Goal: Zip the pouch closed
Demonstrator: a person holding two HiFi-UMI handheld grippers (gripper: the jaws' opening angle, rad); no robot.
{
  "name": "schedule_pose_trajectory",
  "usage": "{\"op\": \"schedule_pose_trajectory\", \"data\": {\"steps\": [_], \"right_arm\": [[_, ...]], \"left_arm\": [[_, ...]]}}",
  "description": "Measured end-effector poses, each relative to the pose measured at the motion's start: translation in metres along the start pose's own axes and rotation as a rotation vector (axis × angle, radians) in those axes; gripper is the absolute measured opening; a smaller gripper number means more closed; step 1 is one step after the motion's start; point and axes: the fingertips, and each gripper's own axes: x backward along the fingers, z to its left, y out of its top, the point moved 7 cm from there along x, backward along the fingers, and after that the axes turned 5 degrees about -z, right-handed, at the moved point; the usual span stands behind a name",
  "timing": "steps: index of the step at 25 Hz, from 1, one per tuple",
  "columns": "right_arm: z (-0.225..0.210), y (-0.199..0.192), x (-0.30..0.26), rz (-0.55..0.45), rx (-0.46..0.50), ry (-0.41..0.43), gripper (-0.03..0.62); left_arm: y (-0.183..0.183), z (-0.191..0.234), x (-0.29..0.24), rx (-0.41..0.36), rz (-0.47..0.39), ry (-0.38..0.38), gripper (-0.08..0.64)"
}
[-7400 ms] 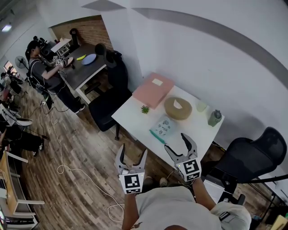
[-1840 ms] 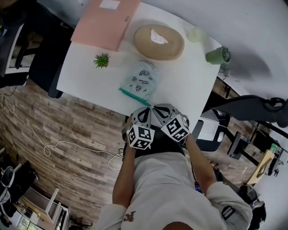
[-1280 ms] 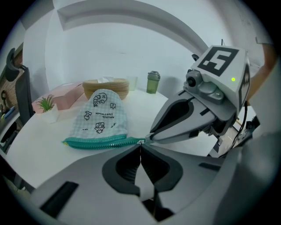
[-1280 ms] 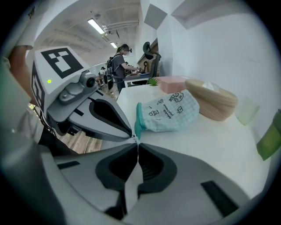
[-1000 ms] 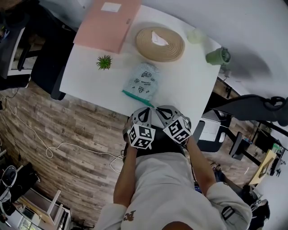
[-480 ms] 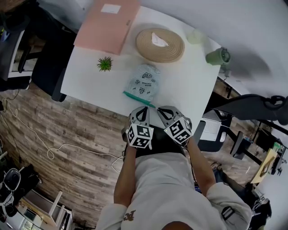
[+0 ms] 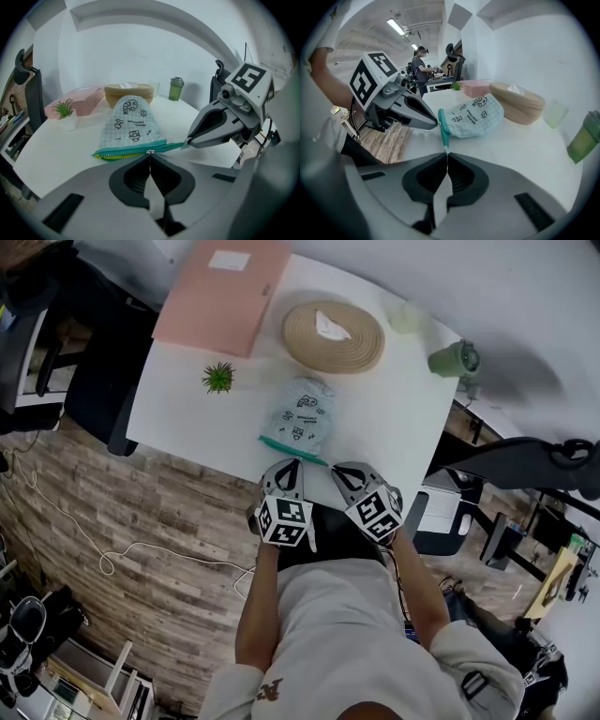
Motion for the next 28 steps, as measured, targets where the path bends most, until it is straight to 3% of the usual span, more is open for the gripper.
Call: {"op": "schedule_pose_trajectory", "data": {"steps": [28], "right_arm": [[-0.004, -0.004, -0.004, 0.030, -0.041, -0.046, 0.006]], "left_arm": [[-0.003, 0.044, 0.000, -0.002, 0.023, 0.035, -0.002]]}}
